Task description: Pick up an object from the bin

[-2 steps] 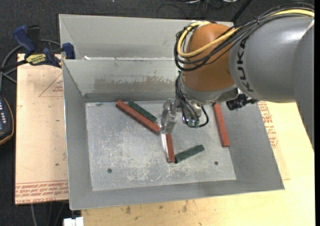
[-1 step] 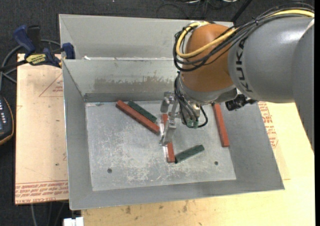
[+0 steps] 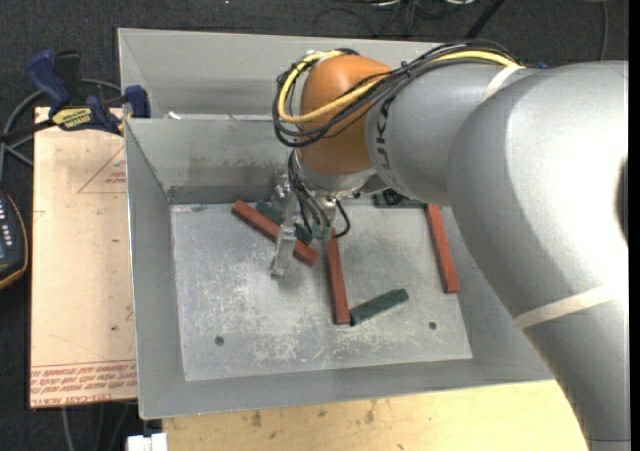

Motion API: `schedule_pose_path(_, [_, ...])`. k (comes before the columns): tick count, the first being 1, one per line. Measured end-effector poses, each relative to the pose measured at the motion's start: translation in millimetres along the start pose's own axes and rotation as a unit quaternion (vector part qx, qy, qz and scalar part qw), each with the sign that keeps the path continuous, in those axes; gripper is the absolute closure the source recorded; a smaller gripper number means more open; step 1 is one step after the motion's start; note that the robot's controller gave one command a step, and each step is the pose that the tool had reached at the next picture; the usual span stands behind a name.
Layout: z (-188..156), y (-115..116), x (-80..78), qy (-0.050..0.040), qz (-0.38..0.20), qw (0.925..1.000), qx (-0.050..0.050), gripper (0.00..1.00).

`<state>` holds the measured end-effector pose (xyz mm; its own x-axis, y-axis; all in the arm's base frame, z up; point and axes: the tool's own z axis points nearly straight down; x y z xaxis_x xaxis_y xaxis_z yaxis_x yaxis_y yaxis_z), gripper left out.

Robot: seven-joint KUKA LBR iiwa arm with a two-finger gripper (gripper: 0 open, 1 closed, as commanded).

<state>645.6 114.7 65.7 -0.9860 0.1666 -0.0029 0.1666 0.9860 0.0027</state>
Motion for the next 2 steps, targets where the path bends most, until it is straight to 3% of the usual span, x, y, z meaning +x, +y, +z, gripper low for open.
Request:
schedule_pose_path(1, [-4.7,-1.3,0.2,0.0001,0.001,1.0,0.0,1.0])
schedule_pose_path(2, [-150.8,12.7,17.4,-0.0031,-0.017,0.9998,-0.001,1.0])
